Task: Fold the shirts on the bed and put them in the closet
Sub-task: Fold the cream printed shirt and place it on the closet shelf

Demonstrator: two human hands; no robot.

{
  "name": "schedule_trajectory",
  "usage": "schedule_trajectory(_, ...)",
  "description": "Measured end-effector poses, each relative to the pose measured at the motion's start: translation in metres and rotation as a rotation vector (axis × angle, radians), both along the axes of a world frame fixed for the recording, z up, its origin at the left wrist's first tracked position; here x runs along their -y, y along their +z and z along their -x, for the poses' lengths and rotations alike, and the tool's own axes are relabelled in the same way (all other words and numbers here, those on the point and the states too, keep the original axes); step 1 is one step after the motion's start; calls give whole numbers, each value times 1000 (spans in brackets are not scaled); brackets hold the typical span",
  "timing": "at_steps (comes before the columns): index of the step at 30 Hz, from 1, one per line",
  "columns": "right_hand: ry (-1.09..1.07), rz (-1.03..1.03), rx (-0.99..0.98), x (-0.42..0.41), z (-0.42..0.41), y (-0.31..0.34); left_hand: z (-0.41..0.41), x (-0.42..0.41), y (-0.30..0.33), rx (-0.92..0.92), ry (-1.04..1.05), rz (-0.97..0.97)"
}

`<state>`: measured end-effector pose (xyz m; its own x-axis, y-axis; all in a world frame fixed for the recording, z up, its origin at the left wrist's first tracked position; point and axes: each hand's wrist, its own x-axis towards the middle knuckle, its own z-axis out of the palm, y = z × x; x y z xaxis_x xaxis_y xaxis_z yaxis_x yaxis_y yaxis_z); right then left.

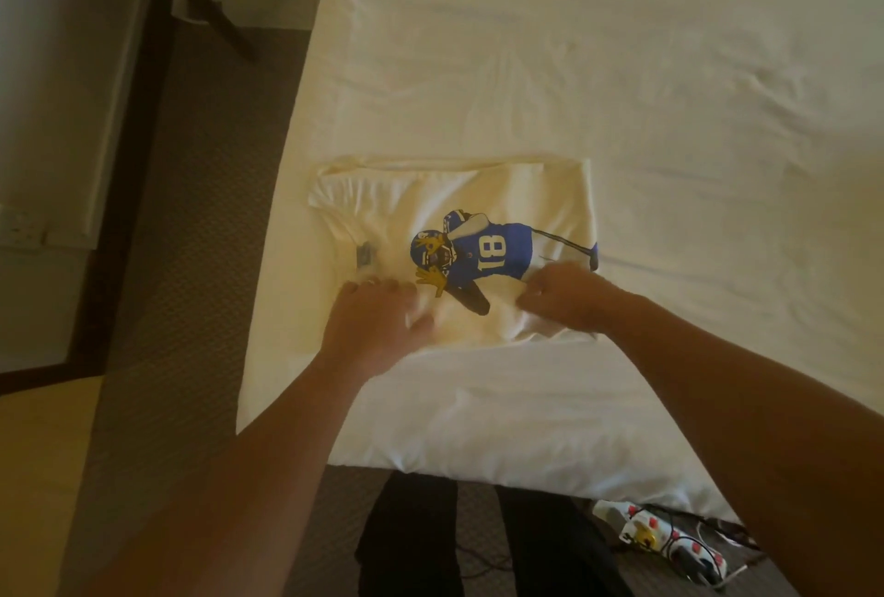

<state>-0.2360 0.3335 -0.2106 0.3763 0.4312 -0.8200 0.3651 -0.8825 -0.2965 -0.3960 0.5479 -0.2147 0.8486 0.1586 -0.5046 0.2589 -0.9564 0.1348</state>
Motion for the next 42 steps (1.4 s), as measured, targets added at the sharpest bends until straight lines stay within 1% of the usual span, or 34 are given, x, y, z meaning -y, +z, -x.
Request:
schedule_trajectory(2,-215,-107,209,3,-9,-6,-10,-9,-6,153,234,-83)
schedule_trajectory(3,-318,-137,333,5,-12,-8,-15,-12,-8,176,363,-101)
schedule_trajectory(4,-423,-148,417,7,-15,-11,-23,-14,-8,159,511,-91)
schedule_trajectory(5,-519,-148,454,8,-18,-15,-31,-15,-7,135,682,-47)
schedule_trajectory(7,-662,-117,436,6,-22,-22,-44,-16,-6,117,993,87)
schedule_trajectory(8,-728,-98,418,4,-23,-25,-50,-16,-6,116,1095,147)
schedule_trajectory(11,-895,-60,372,-4,-26,-31,-60,-18,-8,120,1311,299)
schedule_trajectory(12,-930,-42,355,-6,-28,-32,-62,-20,-8,121,1353,336)
schedule_trajectory(14,-954,-7,309,-6,-33,-32,-62,-23,-11,116,1388,402)
schedule_trajectory(18,-999,-68,141,-1,-45,-23,-65,-21,-7,124,1405,619)
schedule_trajectory(21,-876,-146,109,-3,-47,-8,-68,-11,10,155,1399,748)
schedule_trajectory(23,-771,-179,101,-7,-49,8,-65,-7,30,204,1396,781)
schedule_trajectory(26,-662,-259,95,-22,-56,48,-55,-12,75,266,1378,792)
schedule_trajectory(30,-518,-389,124,-57,-67,119,-37,-32,147,425,1414,782)
schedule_trajectory(35,-339,-553,208,-119,-64,223,-8,-70,265,594,1458,743)
schedule_trajectory(37,-286,-613,245,-146,-50,270,12,-87,316,668,1444,727)
schedule_trajectory(39,-251,-688,256,-176,-28,320,38,-102,369,746,1400,651)
schedule_trajectory(42,-164,-780,281,-226,17,396,93,-130,444,901,1341,620)
